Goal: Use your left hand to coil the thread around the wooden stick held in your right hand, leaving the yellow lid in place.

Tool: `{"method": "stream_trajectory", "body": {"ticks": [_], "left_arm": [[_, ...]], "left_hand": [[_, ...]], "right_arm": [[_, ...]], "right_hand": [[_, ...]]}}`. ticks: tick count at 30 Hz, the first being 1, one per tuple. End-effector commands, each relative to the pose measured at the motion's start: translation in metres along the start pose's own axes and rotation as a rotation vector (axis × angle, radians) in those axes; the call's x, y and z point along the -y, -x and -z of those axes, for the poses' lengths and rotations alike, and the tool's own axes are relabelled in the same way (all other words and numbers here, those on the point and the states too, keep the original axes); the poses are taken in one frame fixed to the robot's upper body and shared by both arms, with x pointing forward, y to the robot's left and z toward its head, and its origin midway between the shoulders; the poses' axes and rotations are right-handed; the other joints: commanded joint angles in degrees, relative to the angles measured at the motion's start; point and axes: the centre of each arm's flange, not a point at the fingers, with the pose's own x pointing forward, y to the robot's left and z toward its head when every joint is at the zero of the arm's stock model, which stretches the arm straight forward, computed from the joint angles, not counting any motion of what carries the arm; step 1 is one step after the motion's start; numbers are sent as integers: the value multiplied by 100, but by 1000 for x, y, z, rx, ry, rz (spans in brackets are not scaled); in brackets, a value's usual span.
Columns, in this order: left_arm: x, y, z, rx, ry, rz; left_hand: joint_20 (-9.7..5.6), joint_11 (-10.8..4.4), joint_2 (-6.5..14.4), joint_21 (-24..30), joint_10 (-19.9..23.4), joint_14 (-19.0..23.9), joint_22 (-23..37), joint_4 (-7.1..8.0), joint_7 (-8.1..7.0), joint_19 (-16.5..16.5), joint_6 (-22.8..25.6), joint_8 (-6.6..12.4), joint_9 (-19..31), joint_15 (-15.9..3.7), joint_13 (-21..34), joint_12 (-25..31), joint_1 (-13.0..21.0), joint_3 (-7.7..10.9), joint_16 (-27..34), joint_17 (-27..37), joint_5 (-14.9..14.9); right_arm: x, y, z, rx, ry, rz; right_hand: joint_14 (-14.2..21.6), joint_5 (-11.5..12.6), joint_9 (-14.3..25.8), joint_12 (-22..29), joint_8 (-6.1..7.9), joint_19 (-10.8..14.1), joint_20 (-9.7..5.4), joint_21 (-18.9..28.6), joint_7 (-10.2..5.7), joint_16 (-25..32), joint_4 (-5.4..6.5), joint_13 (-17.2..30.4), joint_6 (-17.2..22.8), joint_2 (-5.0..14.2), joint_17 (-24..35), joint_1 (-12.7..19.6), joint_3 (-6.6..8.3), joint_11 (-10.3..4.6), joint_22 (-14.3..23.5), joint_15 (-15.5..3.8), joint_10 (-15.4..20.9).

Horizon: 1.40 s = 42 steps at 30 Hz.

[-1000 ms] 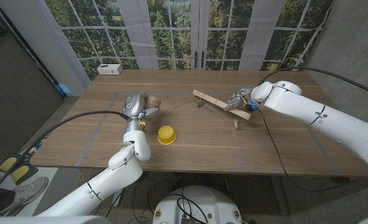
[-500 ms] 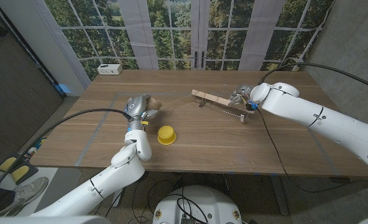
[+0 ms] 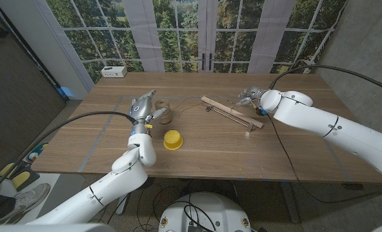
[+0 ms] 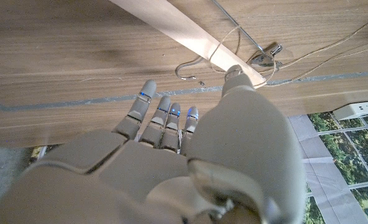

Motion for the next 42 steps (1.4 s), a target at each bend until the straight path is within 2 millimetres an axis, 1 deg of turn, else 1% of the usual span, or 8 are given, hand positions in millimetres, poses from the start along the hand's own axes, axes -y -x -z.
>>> {"method": "stream_trajectory", "body": {"ticks": [1, 13, 19, 22, 29, 31, 38, 42], "left_arm": [[-15, 2, -10, 132, 264, 4], [-32, -6, -16, 290, 570, 60], [-39, -13, -17, 325, 626, 124], [-38, -15, -14, 349, 701, 117], [-38, -24, -8, 383, 783, 138], [-38, -28, -7, 388, 798, 157], [-36, -36, 2, 420, 866, 207], [-35, -38, 15, 433, 862, 234]], "left_hand": [[74, 56, 16, -168, -431, -353, 15, 83, -22, -179, -361, -7, -3, 113, -74, 10, -258, -108, 3, -6, 22], [16, 159, 169, -429, -802, -894, 19, 257, -158, -460, -598, 44, -21, 253, -186, 64, -631, -197, -7, -28, 7], [-57, 138, 224, -534, -911, -1096, 15, 351, -220, -557, -513, 87, -32, 256, -231, 66, -830, -254, -10, -44, 15], [-204, 73, 344, -616, -1007, -1235, 12, 410, -187, -633, -497, 75, -39, 182, -264, 60, -927, -247, -13, -61, 44], [-373, 40, 549, -739, -1031, -1352, 9, 542, -12, -716, -790, 0, -50, 109, -308, 88, -1137, -259, 13, -79, 106], [-401, 67, 710, -765, -1030, -1359, 13, 646, 77, -693, -786, 25, -49, 133, -321, 99, -1273, -255, 33, -81, 144], [-604, 133, 1222, -812, -911, -1255, 25, 939, 507, -530, -717, 61, -52, 107, -345, 149, -1701, -158, 89, -95, 347], [-652, 156, 1247, -819, -880, -1227, 25, 961, 603, -504, -718, 59, -52, 75, -347, 156, -1757, -111, 94, -98, 394]], "right_arm": [[-8, 15, 20, 172, -145, 178], [-10, 12, 36, 418, -366, 255], [-13, 8, 44, 506, -480, 252], [-15, 6, 47, 543, -533, 239], [-20, 2, 54, 618, -650, 230], [-22, 0, 56, 640, -688, 225], [-23, 7, 56, 637, -695, 297], [-30, 18, 46, 609, -646, 328]], "right_hand": [[-348, 60, -10, -10, 25, -147, 37, -182, 34, 38, 199, -90, -295, -44, -126, -446, -230, 9, 10, 89, -344], [-912, -4, -36, -17, 12, -429, -105, -566, -118, 40, 526, -331, -881, 35, -429, -1320, -556, 30, 1, 159, -974], [-1032, -43, -49, 12, -11, -459, -182, -657, -233, 40, 562, -406, -1091, 65, -527, -1525, -622, 25, -4, 118, -1029], [-1107, -65, -56, 25, -1, -490, -262, -710, -271, 30, 587, -445, -1151, 74, -580, -1646, -664, 23, -7, 103, -1036], [-1189, -106, -73, 63, 76, -499, -308, -812, -236, 54, 689, -546, -1044, 205, -699, -2042, -754, 73, -9, 53, -995], [-1099, -119, -82, 97, 87, -381, -326, -832, -200, 107, 741, -616, -1018, 335, -779, -2365, -822, 104, -5, 96, -907], [-871, -113, -94, 141, 100, -27, -516, -859, -34, 184, 726, -762, -984, 502, -966, -2972, -987, 223, -10, 70, -751], [-842, -103, -96, 158, 139, 15, -532, -889, 47, 183, 713, -796, -869, 543, -1017, -3092, -1016, 259, -13, 60, -679]]}}
